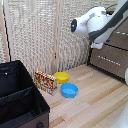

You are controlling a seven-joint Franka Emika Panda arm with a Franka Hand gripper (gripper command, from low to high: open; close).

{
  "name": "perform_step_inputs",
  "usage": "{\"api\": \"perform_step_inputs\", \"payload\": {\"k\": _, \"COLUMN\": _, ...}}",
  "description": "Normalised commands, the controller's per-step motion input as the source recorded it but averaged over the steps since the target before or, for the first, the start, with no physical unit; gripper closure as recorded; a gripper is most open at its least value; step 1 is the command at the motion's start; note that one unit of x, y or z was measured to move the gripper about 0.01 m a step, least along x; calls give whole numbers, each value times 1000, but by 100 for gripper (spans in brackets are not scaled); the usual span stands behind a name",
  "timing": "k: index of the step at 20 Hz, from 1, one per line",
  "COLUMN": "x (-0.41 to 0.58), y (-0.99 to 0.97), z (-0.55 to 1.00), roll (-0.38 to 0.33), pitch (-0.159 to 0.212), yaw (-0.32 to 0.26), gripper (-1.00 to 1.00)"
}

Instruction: With caution, bring your gripper towards the upper drawer's hold. Grasp the drawer hold tightly with your gripper tool. Pull the drawer in your direction to reveal the contents of the top drawer.

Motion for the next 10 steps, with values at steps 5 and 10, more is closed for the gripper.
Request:
{"api": "perform_step_inputs", "payload": {"k": 5, "x": -110, "y": -519, "z": 0, "roll": -198, "pitch": 0, "yaw": 75, "gripper": -100}}
{"api": "perform_step_inputs", "payload": {"k": 10, "x": -8, "y": -517, "z": 50, "roll": -80, "pitch": 2, "yaw": 72, "gripper": 100}}
